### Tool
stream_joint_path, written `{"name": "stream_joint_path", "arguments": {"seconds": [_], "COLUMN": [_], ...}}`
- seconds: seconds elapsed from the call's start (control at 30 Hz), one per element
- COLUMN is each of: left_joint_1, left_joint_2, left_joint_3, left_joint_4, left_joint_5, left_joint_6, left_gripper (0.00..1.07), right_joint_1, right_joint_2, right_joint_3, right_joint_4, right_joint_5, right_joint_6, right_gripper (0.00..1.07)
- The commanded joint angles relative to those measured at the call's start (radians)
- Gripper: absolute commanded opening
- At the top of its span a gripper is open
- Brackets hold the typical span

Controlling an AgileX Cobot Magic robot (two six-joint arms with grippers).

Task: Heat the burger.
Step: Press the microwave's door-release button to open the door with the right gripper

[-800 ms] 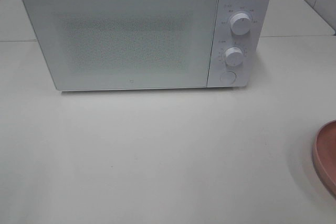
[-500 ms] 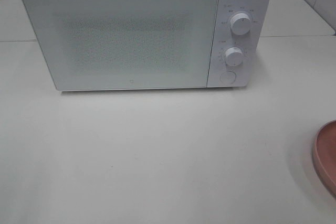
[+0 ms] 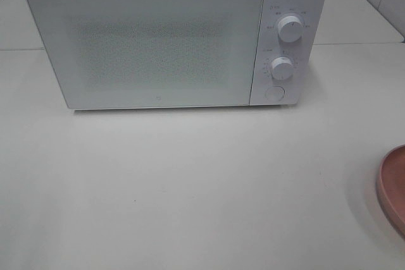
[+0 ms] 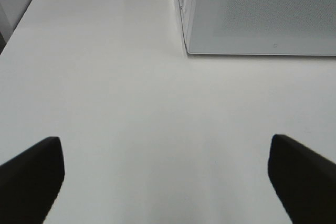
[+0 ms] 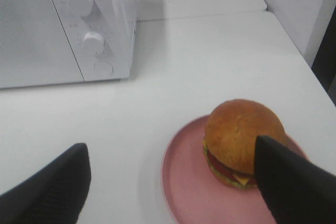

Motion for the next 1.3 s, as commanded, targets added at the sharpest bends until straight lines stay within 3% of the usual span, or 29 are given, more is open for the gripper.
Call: {"name": "stream_joint_path", "arguments": {"seconds": [0.03,0.97,1.3], "left_joint_1": [-0.006,-0.006,-0.006], "left_joint_2": [-0.015,-0.015,-0.015], "left_joint_3": [0.000,0.000,0.000], "left_joint_4": [-0.007,-0.007,-0.007], "left_joint_5": [0.000,0.000,0.000], "left_joint_6": [0.006,0.006,0.006], "left_gripper": [0.98,0.98,0.98], "right_joint_1": [-0.005,-0.005,-0.005], "right_joint_2": [0.038,0.472,0.668], "right_joint_3": [-0.013,0.012,0.048], "right_joint_4": [0.006,-0.004,-0.032], "right_joint_5": [-0.100,-0.625,-0.896], "right_joint_6": [0.002,-0.013,-0.040], "right_gripper": [0.79,0.77,0.76]}}
